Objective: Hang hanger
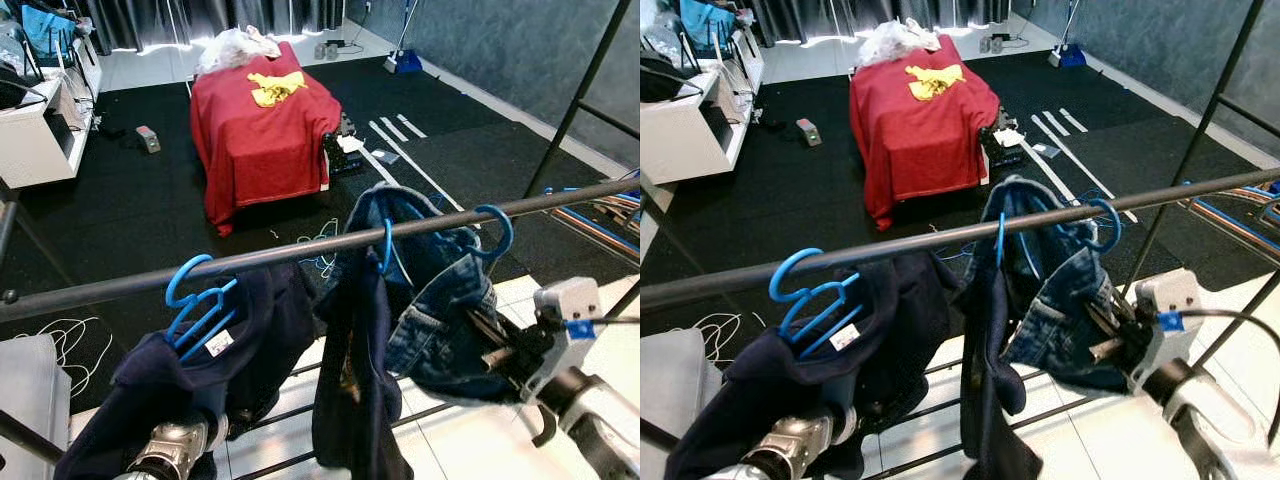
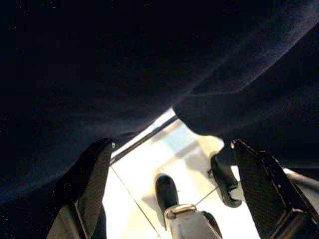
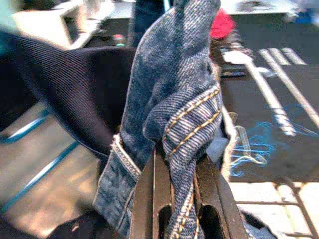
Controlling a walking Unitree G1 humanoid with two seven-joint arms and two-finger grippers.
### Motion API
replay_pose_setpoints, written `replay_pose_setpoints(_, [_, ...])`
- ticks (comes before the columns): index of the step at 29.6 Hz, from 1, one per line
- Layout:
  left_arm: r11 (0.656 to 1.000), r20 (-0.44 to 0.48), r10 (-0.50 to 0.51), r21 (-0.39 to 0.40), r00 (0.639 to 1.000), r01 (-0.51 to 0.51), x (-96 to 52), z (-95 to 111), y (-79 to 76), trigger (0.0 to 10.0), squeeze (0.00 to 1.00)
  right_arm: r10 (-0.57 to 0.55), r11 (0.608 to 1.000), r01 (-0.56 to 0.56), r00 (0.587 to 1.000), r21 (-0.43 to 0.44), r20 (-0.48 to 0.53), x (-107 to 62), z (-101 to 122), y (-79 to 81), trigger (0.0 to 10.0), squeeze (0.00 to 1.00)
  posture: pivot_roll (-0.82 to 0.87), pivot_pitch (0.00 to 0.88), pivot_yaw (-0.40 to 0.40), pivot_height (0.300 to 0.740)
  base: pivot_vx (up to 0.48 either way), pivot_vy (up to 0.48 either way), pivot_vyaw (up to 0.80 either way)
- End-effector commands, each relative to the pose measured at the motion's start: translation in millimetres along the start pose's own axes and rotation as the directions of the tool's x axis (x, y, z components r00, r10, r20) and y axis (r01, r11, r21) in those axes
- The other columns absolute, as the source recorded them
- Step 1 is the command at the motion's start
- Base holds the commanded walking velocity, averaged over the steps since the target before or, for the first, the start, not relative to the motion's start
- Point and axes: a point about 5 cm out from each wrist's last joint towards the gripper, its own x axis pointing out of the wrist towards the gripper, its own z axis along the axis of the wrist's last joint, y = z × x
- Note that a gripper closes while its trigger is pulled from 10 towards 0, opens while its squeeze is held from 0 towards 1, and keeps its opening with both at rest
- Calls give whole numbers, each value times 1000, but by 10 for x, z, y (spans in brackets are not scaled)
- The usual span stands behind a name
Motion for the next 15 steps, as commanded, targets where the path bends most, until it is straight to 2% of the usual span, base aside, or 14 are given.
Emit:
replay_pose_setpoints(1, [1000, -31, 20, -6, 999, -20, -56, -115, 66, 10000, 0, -34, 999, 34, 999, -15, 24, 34, 81, -64, 10000, 0, -83, 101, 19, 740, 0, 0, 0])
replay_pose_setpoints(6, [1000, -38, 20, -6, 999, -21, -53, -143, 38, 10000, 0, -114, 993, 112, 991, -34, -66, 264, 21, -93, 10000, 0, -70, 99, 19, 740, 0, 0, 0])
replay_pose_setpoints(9, [1000, -38, 21, -5, 999, -21, -48, -146, 24, 10000, 0, -122, 992, 119, 990, -37, -76, 295, 17, -98, 10000, 0, -68, 98, 19, 740, 0, 0, 0])
replay_pose_setpoints(14, [1000, -40, 18, 2, 999, -18, 5, -130, -96, 10000, 0, -123, 992, 116, 973, -47, -196, 380, -136, -78, 10000, 0, -62, 98, 14, 740, 0, 0, 0])
replay_pose_setpoints(15, [1000, -38, 19, 3, 999, -19, 12, -124, -110, 10000, 0, -118, 993, 114, 973, -33, -196, 383, -147, -75, 10000, 894, -62, 99, 15, 740, 0, 0, 0])
